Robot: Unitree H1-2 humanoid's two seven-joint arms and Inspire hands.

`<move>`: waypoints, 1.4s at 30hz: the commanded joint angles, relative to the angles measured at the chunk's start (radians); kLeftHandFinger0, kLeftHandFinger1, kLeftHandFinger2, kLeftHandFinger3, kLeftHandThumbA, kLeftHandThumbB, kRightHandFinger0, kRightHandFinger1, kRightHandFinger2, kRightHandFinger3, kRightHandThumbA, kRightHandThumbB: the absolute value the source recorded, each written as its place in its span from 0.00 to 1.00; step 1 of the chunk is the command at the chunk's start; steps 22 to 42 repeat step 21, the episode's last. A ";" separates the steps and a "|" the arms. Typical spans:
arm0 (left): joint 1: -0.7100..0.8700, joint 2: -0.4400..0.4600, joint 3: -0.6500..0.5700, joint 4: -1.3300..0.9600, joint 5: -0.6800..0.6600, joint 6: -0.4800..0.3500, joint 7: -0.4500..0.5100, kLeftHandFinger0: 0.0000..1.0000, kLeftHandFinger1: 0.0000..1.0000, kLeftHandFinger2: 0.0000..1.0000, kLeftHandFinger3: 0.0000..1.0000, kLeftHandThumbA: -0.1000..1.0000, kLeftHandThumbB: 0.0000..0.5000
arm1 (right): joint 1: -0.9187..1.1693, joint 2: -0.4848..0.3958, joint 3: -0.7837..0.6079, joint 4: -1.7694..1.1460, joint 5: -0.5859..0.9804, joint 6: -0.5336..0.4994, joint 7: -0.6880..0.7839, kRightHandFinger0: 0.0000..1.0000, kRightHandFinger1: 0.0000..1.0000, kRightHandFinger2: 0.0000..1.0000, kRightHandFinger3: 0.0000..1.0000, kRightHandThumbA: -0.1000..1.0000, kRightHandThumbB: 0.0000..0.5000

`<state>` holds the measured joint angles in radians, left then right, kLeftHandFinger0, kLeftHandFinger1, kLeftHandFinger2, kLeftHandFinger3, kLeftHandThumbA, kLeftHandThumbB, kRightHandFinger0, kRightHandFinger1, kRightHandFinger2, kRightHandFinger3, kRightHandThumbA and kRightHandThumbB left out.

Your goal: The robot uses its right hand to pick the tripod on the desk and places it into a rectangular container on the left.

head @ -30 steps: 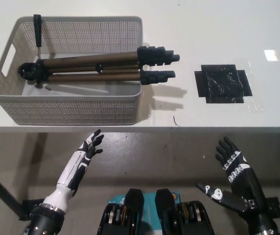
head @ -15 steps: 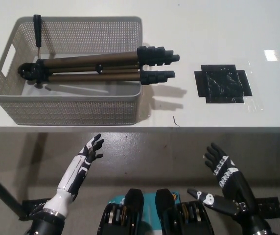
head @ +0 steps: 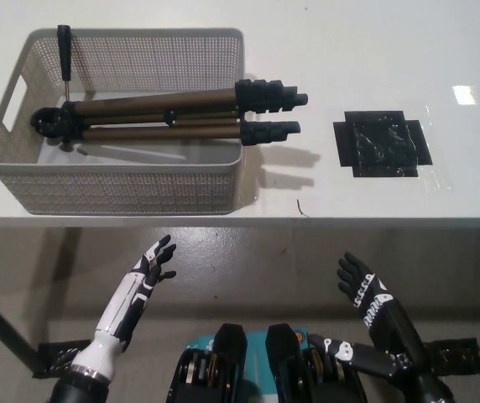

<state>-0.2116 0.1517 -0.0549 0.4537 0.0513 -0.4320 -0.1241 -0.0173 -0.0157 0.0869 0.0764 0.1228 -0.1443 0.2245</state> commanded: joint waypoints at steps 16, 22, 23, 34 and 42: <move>-0.002 -0.003 0.003 -0.027 -0.019 -0.038 0.003 0.94 1.00 1.00 1.00 1.00 1.00 | -0.020 0.000 -0.002 -0.004 -0.034 -0.055 -0.021 1.00 1.00 1.00 1.00 1.00 0.16; -0.002 -0.004 0.004 -0.027 -0.026 -0.038 -0.002 1.00 1.00 1.00 1.00 1.00 1.00 | -0.020 -0.001 0.000 -0.003 -0.045 -0.063 -0.024 1.00 1.00 1.00 1.00 1.00 0.15; -0.002 -0.004 0.004 -0.027 -0.026 -0.038 -0.002 1.00 1.00 1.00 1.00 1.00 1.00 | -0.020 -0.001 0.000 -0.003 -0.045 -0.063 -0.024 1.00 1.00 1.00 1.00 1.00 0.15; -0.002 -0.004 0.004 -0.027 -0.026 -0.038 -0.002 1.00 1.00 1.00 1.00 1.00 1.00 | -0.020 -0.001 0.000 -0.003 -0.045 -0.063 -0.024 1.00 1.00 1.00 1.00 1.00 0.15; -0.002 -0.004 0.004 -0.027 -0.026 -0.038 -0.002 1.00 1.00 1.00 1.00 1.00 1.00 | -0.020 -0.001 0.000 -0.003 -0.045 -0.063 -0.024 1.00 1.00 1.00 1.00 1.00 0.15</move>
